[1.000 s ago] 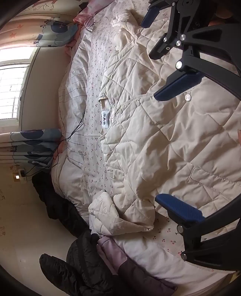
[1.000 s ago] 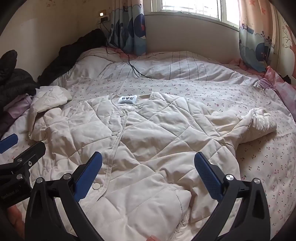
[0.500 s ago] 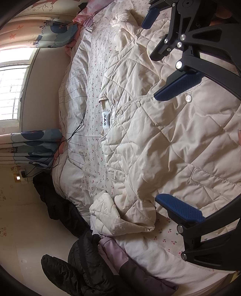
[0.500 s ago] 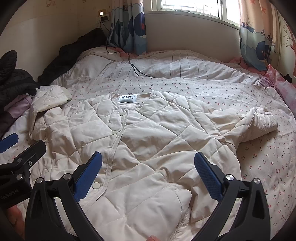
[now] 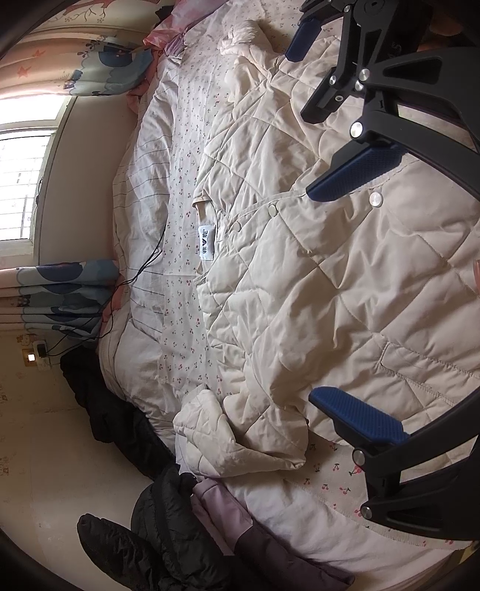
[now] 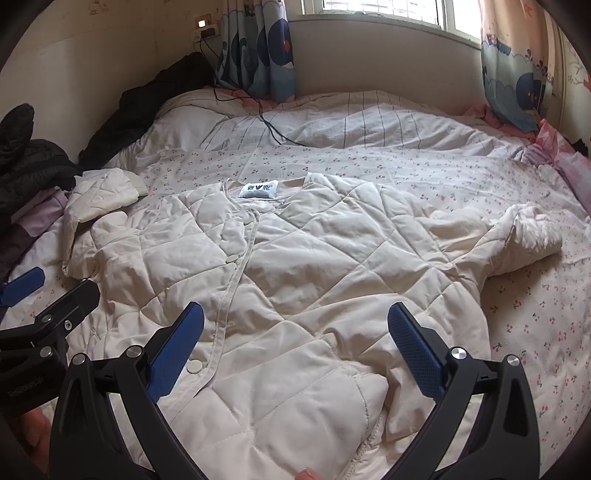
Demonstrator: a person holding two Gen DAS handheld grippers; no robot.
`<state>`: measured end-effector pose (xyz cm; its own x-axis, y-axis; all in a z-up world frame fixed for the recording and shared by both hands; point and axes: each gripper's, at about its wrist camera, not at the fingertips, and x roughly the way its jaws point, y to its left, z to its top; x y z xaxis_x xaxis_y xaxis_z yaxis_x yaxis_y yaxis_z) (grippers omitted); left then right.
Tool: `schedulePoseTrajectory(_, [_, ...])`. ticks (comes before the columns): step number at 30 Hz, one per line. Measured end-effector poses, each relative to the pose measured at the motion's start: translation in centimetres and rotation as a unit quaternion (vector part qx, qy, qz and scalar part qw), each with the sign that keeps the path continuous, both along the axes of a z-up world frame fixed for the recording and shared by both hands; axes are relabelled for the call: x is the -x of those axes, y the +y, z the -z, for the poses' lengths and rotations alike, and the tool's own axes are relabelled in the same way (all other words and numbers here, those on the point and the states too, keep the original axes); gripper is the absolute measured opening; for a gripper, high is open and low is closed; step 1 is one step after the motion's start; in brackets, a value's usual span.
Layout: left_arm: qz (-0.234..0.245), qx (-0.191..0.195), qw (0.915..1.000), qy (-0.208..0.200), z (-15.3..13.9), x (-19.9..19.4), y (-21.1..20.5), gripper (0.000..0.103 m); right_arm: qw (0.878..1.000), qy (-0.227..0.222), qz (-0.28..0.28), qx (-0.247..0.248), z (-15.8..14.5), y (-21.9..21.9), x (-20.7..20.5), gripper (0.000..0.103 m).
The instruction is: Fold large clothes
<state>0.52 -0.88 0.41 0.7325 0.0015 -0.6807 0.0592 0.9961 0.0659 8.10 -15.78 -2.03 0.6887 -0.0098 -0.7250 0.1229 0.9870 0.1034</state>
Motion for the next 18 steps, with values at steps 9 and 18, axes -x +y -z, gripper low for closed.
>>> schedulePoseTrajectory(9, [-0.016, 0.009, 0.9998, 0.005, 1.0, -1.3, -0.1, 0.096, 0.969, -0.04, 0.145, -0.196, -3.8, -16.9, 1.8, 0.096])
schedulePoseTrajectory(18, [-0.025, 0.009, 0.9993, 0.026, 2.7, -2.3, -0.3, 0.096, 0.94, 0.117, 0.307, 0.092, -4.0, -33.7, -11.9, 0.096])
